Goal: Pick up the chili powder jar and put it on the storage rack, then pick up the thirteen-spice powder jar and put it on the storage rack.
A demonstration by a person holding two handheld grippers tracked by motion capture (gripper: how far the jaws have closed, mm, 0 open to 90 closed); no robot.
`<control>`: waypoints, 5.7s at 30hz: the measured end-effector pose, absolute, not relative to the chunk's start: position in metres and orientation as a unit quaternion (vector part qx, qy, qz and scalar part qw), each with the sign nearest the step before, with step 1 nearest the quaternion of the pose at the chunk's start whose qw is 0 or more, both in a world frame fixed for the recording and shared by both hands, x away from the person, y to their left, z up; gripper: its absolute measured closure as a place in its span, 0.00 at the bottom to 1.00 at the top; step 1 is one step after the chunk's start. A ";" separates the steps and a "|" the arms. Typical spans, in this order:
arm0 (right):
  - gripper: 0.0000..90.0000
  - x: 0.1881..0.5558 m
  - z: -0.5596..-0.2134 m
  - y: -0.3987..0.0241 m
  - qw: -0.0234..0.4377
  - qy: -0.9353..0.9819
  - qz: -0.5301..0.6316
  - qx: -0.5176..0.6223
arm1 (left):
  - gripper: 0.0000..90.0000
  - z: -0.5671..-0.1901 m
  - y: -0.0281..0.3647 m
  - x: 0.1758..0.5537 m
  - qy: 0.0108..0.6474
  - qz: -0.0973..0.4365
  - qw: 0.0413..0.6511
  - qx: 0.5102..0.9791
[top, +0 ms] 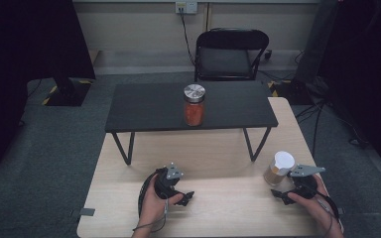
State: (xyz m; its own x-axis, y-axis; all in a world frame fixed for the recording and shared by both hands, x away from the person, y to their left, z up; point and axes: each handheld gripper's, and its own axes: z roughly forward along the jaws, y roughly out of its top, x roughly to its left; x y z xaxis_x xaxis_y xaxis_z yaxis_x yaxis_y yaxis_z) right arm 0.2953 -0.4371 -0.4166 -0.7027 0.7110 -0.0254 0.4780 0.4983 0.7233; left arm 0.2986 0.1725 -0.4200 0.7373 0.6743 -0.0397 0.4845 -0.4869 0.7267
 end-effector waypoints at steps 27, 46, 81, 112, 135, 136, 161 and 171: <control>0.00 0.295 -0.417 -0.437 0.163 0.850 0.358 0.349 | 0.00 -0.425 0.168 0.290 0.335 0.146 0.374 0.852; 0.00 0.295 -0.416 -0.437 0.162 0.851 0.358 0.348 | 0.00 -0.425 0.168 0.290 0.335 0.146 0.374 0.852; 0.02 0.295 -0.407 -0.444 0.163 0.839 0.379 0.354 | 0.00 -0.425 0.168 0.290 0.335 0.146 0.374 0.852; 0.23 0.293 -0.401 -0.435 0.188 0.791 0.451 0.368 | 0.00 -0.425 0.168 0.290 0.335 0.146 0.374 0.852; 0.34 0.290 -0.391 -0.428 0.205 0.809 0.435 0.338 | 0.00 -0.425 0.168 0.290 0.335 0.146 0.374 0.852; 0.34 0.290 -0.391 -0.428 0.205 0.809 0.435 0.338 | 0.00 -0.425 0.168 0.290 0.335 0.146 0.374 0.852; 0.34 0.304 -0.347 -0.404 0.140 0.832 0.467 0.264 | 0.00 -0.425 0.168 0.290 0.335 0.146 0.374 0.852; 0.34 0.313 -0.324 -0.388 0.128 0.838 0.471 0.244 | 0.00 -0.425 0.168 0.290 0.335 0.146 0.374 0.852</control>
State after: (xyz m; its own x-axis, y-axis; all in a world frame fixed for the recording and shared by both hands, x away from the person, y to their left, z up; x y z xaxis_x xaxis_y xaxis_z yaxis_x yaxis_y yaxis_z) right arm 0.3133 -0.3883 -0.3244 -0.8485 0.5289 0.0154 0.2886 0.4383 0.8513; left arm 0.2900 0.1677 -0.4252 0.7328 0.6804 -0.0014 0.4616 -0.4956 0.7357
